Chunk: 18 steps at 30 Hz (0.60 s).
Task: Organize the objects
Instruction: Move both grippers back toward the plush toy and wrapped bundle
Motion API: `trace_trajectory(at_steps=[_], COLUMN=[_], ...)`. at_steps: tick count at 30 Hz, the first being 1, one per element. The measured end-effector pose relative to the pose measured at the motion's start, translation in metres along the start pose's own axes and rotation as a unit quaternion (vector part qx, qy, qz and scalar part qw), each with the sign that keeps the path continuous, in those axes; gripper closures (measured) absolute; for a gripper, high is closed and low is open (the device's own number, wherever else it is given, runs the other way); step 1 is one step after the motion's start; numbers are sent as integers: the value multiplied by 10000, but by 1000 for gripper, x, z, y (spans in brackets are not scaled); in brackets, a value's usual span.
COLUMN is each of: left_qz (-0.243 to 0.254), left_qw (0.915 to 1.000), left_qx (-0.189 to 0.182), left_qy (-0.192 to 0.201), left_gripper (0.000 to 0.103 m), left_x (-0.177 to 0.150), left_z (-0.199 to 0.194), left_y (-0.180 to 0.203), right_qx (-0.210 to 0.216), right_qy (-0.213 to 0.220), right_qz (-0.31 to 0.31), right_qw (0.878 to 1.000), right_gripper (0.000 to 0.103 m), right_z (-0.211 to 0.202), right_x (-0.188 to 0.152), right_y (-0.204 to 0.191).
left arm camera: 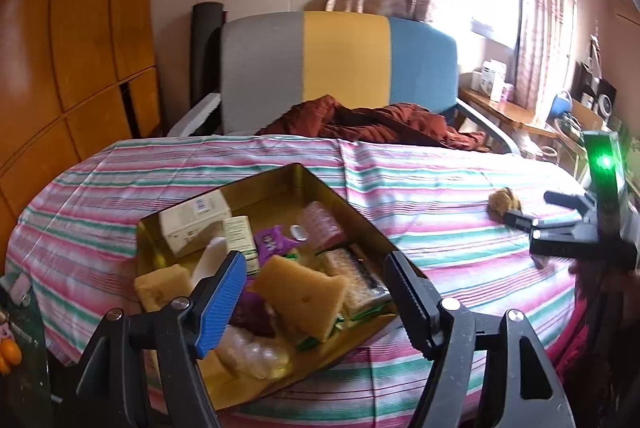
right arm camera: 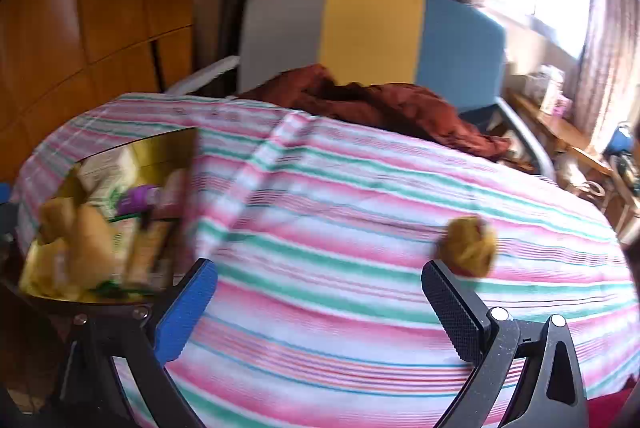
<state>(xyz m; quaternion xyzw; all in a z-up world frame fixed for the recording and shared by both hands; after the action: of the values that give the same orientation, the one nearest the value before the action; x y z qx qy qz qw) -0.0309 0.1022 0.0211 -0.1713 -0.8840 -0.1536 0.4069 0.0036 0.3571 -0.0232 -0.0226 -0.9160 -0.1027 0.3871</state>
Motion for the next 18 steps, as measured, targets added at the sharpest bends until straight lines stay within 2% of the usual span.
trace_trajectory(at_steps=[7, 11, 12, 15, 18], left_qz=[313, 509, 547, 693, 908], left_qw=[9986, 9965, 9960, 9926, 9875], left_qx=[-368, -599, -646, -934, -1190], left_qy=[-194, -267, -285, -358, -487], left_gripper=[30, 28, 24, 24, 24], left_x=[0, 1, 2, 2, -1], left_z=[8, 12, 13, 19, 27], left_y=[33, 58, 62, 83, 110], right_qx=[-870, -1353, -1409, -1334, -1176], right_qy=[-220, -331, -355, -383, -347], right_qz=[358, 966, 1298, 2306, 3258], right_qw=[9953, 9855, 9808, 9631, 9375], right_gripper=[0, 0, 0, 0, 0], right_z=[1, 3, 4, 6, 1], right_x=[-10, -25, -34, -59, -80], right_y=[87, 148, 166, 203, 231])
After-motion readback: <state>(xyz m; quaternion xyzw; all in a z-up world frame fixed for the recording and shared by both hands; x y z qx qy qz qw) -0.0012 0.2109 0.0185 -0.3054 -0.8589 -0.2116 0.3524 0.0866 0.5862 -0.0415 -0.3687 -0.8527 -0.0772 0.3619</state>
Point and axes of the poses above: each gripper's, at about its wrist camera, not at the fingertips, and z roughly the way its jaws point, y to its right, x to its top, the point moved 3 cm from there along z, roughly the way its jaws point, and after that the axes turned 8 degrees about -z, right-handed, at the moved point
